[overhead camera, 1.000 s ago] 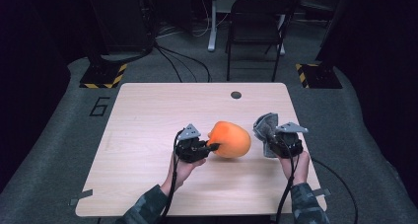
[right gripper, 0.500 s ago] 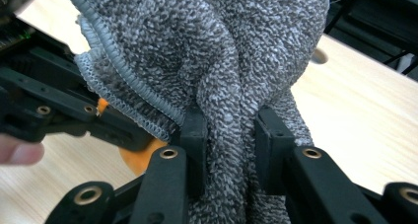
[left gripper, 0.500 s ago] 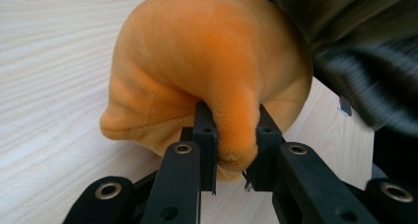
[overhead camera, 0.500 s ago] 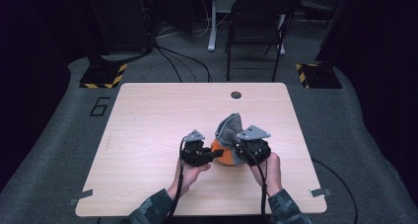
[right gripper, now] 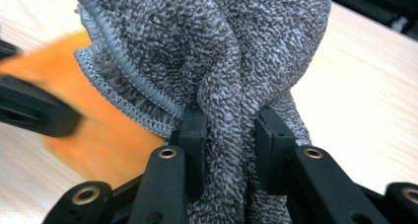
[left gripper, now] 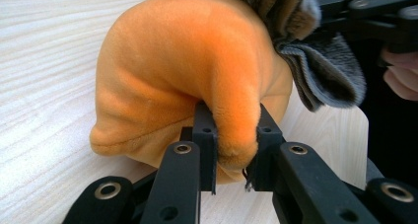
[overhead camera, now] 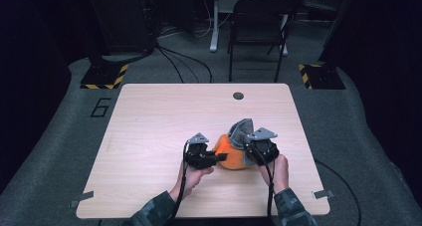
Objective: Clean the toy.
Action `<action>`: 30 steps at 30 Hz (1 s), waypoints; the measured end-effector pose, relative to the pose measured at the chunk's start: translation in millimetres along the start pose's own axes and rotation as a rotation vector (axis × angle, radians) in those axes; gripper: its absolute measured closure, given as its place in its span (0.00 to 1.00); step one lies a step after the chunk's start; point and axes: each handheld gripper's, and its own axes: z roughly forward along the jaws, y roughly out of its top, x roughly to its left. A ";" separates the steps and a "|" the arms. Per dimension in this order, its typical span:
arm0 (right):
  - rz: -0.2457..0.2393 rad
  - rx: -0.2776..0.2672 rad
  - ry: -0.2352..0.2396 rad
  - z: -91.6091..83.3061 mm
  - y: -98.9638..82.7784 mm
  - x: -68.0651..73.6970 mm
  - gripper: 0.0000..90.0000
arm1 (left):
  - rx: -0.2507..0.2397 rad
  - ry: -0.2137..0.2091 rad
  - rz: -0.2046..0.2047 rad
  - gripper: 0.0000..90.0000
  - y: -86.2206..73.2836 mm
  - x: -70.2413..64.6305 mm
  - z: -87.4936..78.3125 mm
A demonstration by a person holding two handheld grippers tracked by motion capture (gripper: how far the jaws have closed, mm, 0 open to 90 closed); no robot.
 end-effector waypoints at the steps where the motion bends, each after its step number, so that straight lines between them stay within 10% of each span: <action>1: 0.010 0.009 -0.005 1.9 -2.1 -3.4 0.77 | 0.001 0.000 0.000 0.86 0.0 0.1 0.0; 14: 0.103 0.104 -0.050 19.9 -21.4 -34.2 0.76 | -0.006 0.012 -0.009 0.85 0.3 0.7 -0.6; 21: 0.026 -0.105 0.068 -26.3 14.7 0.3 0.76 | -0.010 0.022 -0.001 0.85 -0.4 -1.3 0.1; 25: -0.058 -0.048 0.076 -11.3 14.2 25.4 0.76 | 0.004 0.026 0.002 0.85 -1.3 -0.5 0.4; 30: -0.033 -0.028 0.058 -3.0 5.9 13.6 0.75 | 0.000 0.023 0.006 0.85 -2.4 -1.8 3.5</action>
